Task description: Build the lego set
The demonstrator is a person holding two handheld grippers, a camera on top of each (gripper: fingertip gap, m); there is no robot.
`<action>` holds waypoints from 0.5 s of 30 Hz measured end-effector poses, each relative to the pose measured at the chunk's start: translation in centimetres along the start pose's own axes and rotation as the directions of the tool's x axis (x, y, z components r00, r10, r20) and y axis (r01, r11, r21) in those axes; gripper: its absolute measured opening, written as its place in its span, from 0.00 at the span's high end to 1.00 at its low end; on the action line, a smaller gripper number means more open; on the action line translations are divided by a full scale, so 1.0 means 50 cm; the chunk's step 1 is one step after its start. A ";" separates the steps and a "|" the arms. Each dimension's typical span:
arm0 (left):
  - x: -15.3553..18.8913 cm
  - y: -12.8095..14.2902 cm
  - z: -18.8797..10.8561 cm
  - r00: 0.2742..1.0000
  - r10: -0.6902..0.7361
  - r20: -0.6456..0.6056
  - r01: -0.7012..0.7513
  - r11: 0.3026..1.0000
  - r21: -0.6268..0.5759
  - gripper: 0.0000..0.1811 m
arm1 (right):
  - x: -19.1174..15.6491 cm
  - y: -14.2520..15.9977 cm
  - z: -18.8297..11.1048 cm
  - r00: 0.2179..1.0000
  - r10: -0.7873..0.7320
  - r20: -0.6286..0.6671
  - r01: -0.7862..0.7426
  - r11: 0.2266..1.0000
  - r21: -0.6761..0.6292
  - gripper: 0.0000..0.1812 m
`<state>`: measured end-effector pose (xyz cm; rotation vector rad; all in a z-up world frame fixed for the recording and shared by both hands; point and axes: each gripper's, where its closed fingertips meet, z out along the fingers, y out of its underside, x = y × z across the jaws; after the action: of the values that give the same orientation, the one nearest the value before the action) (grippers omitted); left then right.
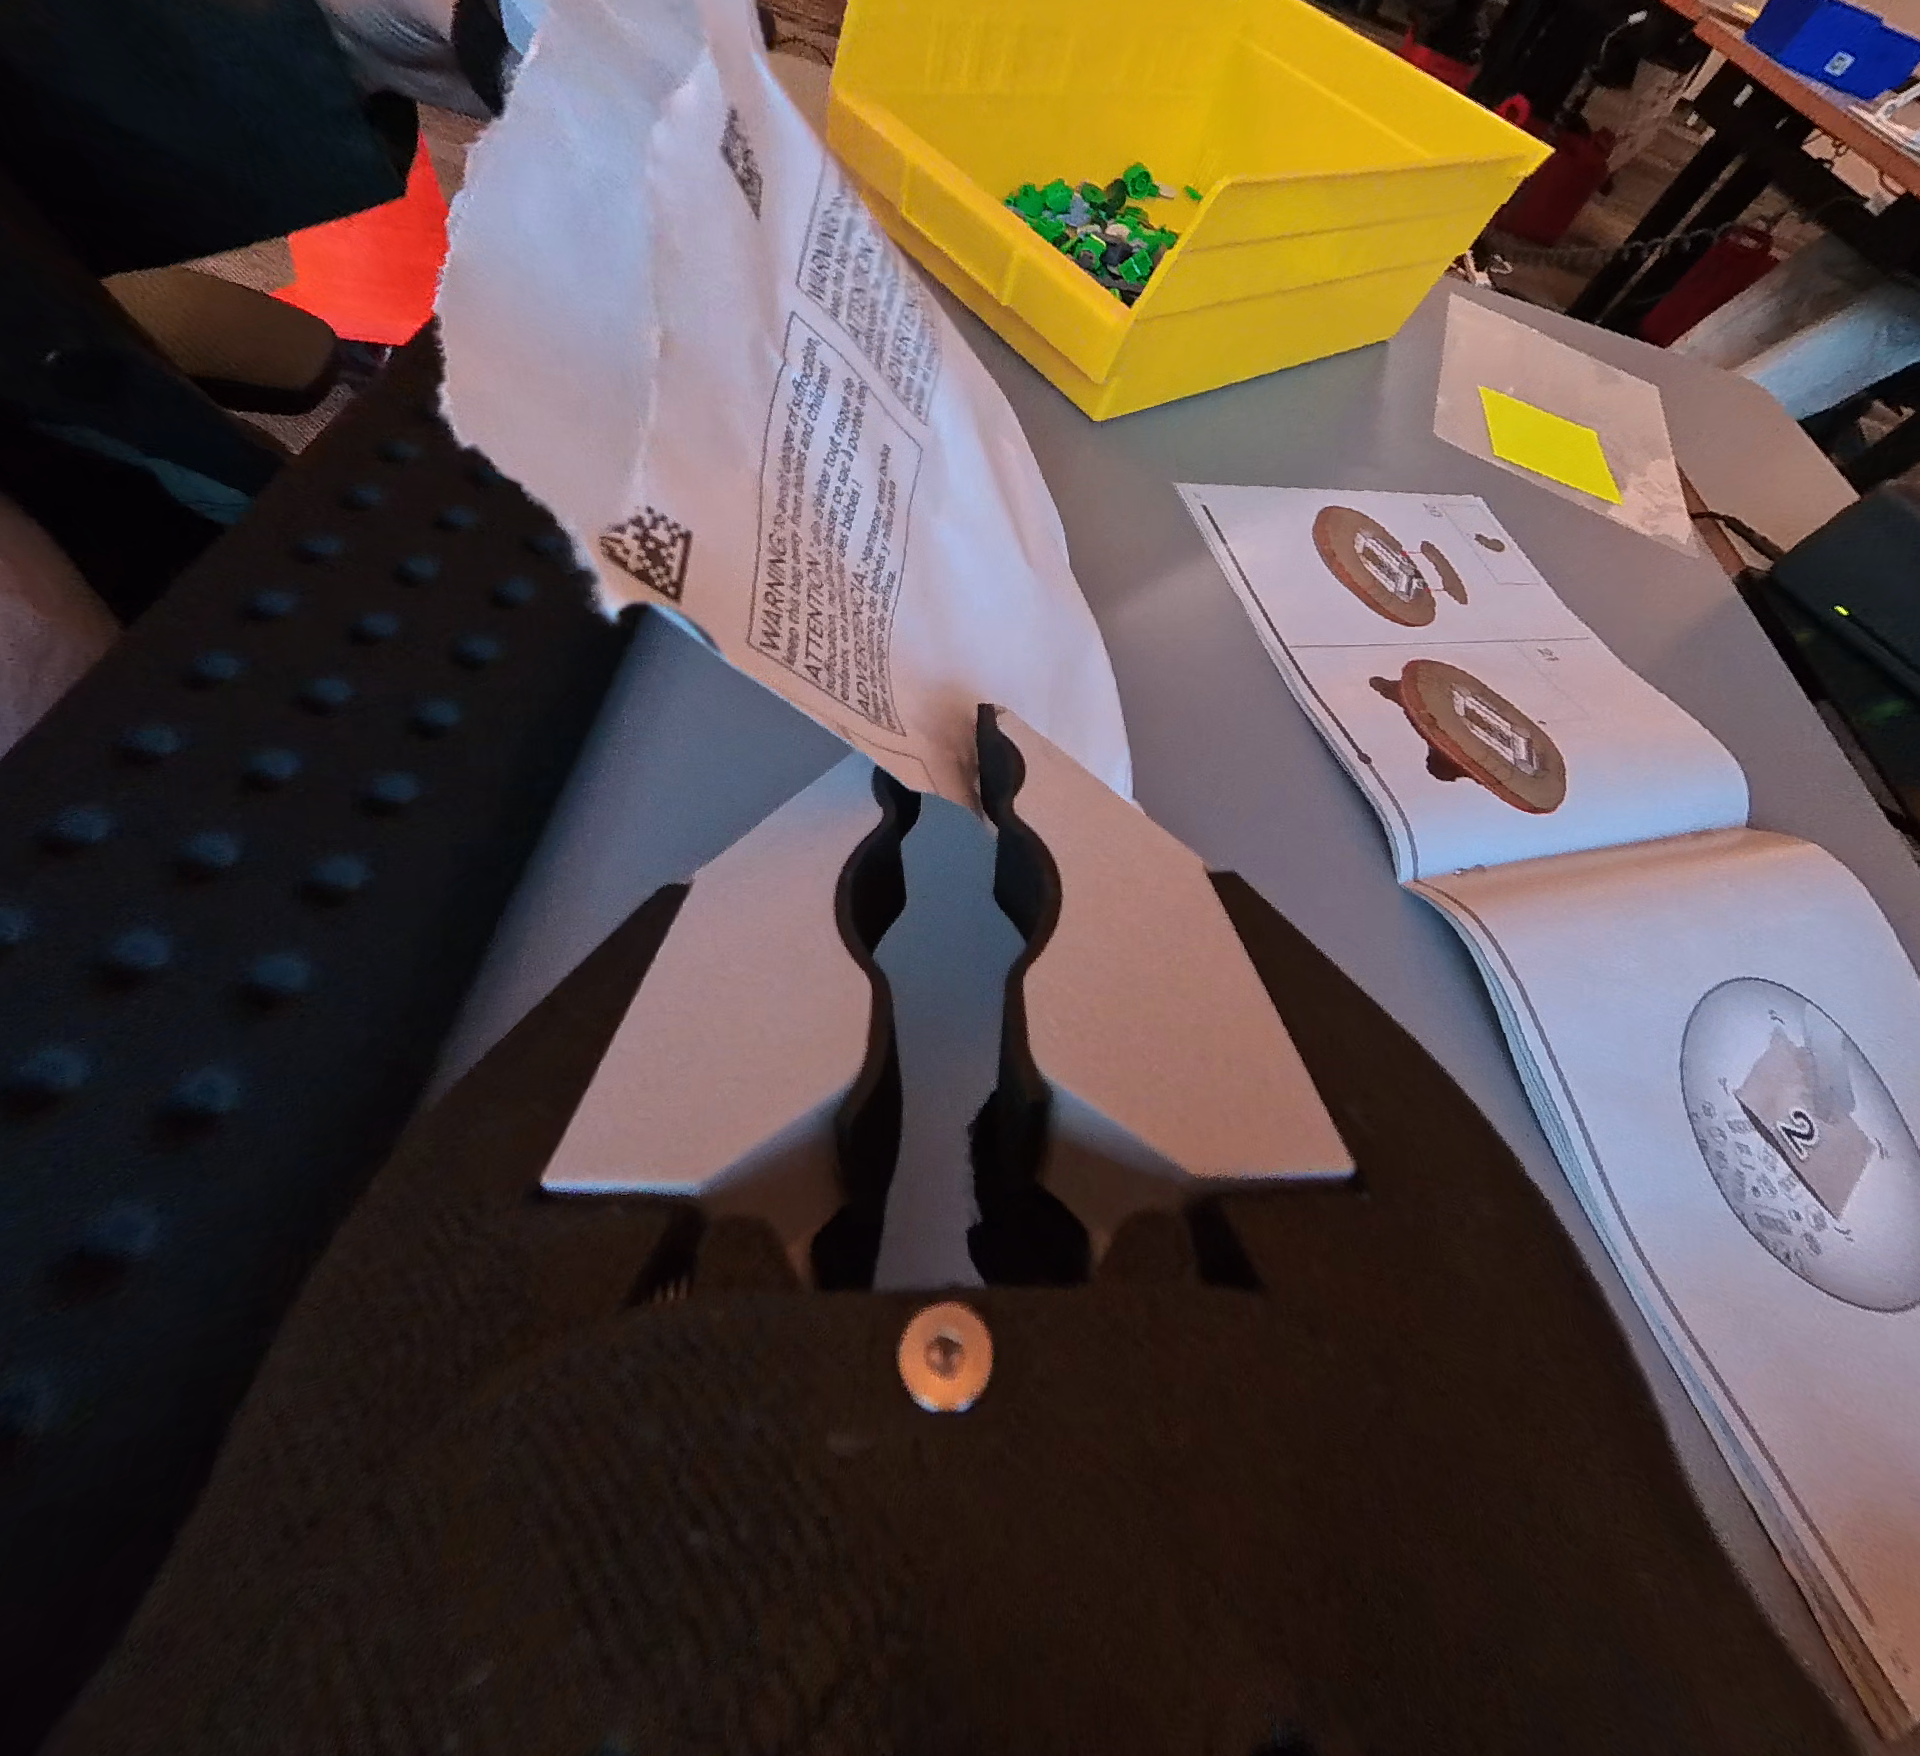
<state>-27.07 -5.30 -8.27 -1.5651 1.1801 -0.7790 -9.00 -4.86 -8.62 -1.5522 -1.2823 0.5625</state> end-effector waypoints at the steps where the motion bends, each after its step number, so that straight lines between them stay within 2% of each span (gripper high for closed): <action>1: 0.001 0.003 -0.002 1.000 0.006 0.001 -0.006 1.000 -0.014 0.86 | 0.001 0.001 -0.001 1.000 -0.003 -0.003 0.003 1.000 -0.004 0.95; 8: -0.003 -0.004 -0.010 1.000 -0.007 0.024 0.008 0.999 -0.033 0.95 | 0.009 0.019 -0.006 1.000 0.002 -0.014 -0.003 0.999 -0.051 0.90; 15: -0.012 0.006 -0.009 0.998 -0.047 0.049 0.049 0.998 -0.045 0.90 | 0.022 0.049 -0.018 0.999 0.038 -0.025 -0.041 0.992 -0.118 0.86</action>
<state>-27.76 -4.90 -8.35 -1.6465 1.1364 -0.7464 -6.81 -4.06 -10.21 -1.6804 -1.2902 0.4999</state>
